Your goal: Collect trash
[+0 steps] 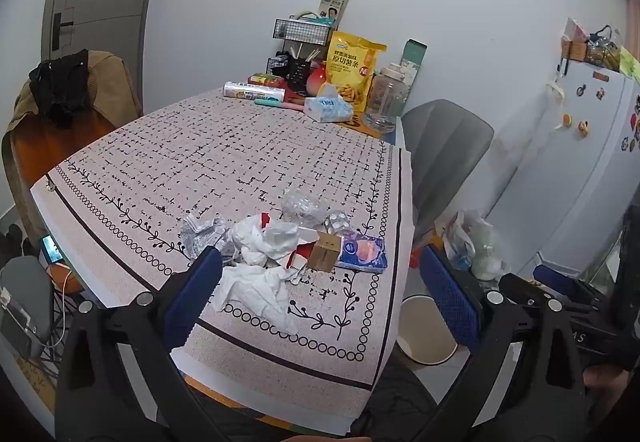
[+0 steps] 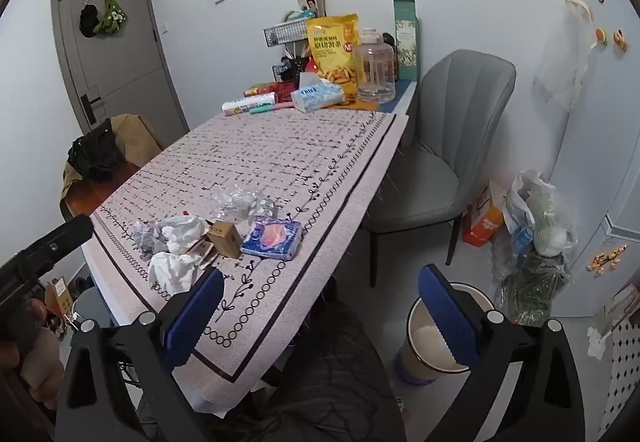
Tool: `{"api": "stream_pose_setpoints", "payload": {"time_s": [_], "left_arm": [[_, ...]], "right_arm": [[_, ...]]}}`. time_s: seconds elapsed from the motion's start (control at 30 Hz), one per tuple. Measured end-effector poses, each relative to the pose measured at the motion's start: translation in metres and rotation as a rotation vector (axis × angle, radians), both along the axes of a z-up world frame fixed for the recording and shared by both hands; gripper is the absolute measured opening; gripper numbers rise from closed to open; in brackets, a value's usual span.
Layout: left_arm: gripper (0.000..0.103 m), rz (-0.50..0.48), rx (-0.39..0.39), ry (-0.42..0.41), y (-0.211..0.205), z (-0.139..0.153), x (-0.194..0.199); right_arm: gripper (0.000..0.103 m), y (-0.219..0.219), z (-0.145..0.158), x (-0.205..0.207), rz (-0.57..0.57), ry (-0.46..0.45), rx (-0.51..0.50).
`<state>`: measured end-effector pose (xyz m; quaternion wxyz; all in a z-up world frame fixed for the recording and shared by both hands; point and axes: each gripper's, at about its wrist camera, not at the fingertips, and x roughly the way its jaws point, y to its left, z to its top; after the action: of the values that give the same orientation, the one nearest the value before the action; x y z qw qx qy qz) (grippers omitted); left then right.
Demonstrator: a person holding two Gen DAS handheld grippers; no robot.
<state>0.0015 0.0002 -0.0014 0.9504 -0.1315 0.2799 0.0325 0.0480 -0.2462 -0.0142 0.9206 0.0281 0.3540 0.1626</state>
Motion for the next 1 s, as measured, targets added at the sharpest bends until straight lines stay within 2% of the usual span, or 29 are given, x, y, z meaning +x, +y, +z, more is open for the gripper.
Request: {"api": "stream_pose_setpoints", "payload": {"time_s": [1.0], "left_arm": [[0.097,-0.011,0.014,-0.009,-0.005,0.005,-0.002]], "right_arm": [[0.095,-0.001,0.011,-0.008,0.0,-0.039,0.026]]}}
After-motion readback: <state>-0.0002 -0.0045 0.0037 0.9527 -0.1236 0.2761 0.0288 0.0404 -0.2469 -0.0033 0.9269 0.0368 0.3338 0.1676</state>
